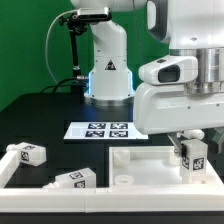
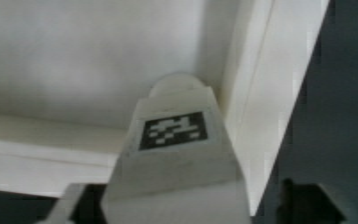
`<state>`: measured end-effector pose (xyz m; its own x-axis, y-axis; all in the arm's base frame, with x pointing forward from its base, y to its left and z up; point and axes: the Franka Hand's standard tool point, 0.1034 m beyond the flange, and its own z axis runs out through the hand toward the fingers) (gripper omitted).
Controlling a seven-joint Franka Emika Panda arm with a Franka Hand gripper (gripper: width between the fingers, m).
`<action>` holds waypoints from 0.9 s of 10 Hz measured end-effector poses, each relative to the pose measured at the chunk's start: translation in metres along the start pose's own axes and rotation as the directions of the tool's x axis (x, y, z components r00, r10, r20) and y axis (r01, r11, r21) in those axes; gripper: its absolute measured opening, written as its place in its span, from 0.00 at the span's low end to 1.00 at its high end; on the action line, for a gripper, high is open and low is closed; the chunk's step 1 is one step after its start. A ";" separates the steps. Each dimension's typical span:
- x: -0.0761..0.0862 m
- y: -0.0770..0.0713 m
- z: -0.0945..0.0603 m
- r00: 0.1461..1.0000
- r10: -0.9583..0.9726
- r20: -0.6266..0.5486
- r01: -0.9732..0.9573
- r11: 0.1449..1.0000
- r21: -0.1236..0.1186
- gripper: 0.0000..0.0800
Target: Assemble one leg
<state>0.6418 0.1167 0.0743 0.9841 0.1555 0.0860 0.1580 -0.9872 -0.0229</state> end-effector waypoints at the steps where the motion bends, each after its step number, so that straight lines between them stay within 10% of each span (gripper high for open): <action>1: 0.000 0.001 0.000 0.999 0.034 0.000 -0.034 0.999 -0.001 0.36; 5: 0.001 0.005 0.001 0.866 0.500 -0.017 -0.500 0.866 0.006 0.36; 9: 0.000 0.010 0.001 0.392 0.920 0.019 -0.920 0.392 0.019 0.36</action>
Offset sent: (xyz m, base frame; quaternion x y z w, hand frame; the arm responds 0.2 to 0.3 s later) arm 0.0070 -0.0076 -0.0020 -0.0195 0.0400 0.2834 0.9580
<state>0.6433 0.1066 0.0731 0.5326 -0.8464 -0.0065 -0.8419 -0.5289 -0.1072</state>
